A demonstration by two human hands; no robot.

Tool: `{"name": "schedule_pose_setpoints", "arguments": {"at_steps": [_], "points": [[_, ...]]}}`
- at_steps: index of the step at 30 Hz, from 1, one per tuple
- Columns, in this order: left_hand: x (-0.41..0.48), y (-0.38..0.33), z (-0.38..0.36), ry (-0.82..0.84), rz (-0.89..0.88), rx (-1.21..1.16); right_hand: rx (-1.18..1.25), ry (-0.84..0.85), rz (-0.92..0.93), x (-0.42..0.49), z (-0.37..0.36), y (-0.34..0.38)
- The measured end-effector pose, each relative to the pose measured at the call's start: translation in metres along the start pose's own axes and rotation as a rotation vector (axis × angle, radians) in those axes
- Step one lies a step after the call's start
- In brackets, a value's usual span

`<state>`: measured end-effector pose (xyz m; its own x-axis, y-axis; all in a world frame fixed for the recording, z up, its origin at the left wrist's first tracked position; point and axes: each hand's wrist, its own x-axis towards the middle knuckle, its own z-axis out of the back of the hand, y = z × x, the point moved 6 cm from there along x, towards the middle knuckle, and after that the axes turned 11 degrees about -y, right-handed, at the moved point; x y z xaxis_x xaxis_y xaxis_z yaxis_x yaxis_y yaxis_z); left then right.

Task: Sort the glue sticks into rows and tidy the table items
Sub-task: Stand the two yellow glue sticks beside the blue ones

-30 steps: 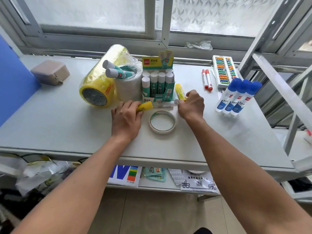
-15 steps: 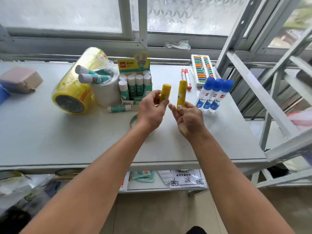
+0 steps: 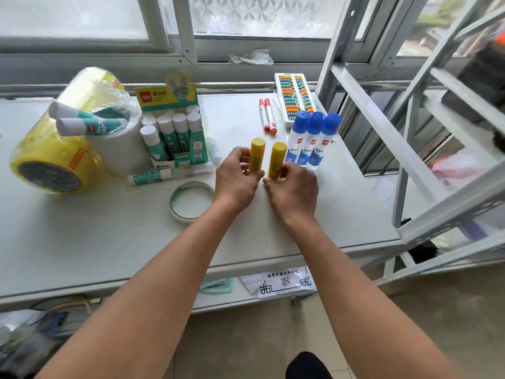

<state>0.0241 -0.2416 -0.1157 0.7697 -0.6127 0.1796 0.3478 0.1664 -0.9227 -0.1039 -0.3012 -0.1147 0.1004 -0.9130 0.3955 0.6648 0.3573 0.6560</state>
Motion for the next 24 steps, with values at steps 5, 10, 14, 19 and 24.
{"name": "schedule_pose_setpoints", "arguments": {"at_steps": [5, 10, 14, 19, 24], "points": [[0.001, 0.0, -0.007, 0.001, -0.045, 0.107, -0.023, 0.018, -0.024, 0.008, -0.002, -0.006], [0.007, 0.002, -0.009, -0.04, -0.013, 0.131, 0.023, 0.02, -0.029, 0.007, 0.001, -0.006], [0.01, 0.005, -0.011, -0.042, 0.052, 0.063, 0.011, -0.012, -0.043, 0.008, -0.004, -0.003], [0.011, 0.005, -0.013, -0.055, 0.051, 0.048, -0.032, -0.061, -0.047, 0.008, -0.006, -0.002], [0.013, 0.007, -0.015, -0.055, 0.072, 0.065, -0.034, -0.075, -0.092, 0.007, -0.007, -0.001]]}}
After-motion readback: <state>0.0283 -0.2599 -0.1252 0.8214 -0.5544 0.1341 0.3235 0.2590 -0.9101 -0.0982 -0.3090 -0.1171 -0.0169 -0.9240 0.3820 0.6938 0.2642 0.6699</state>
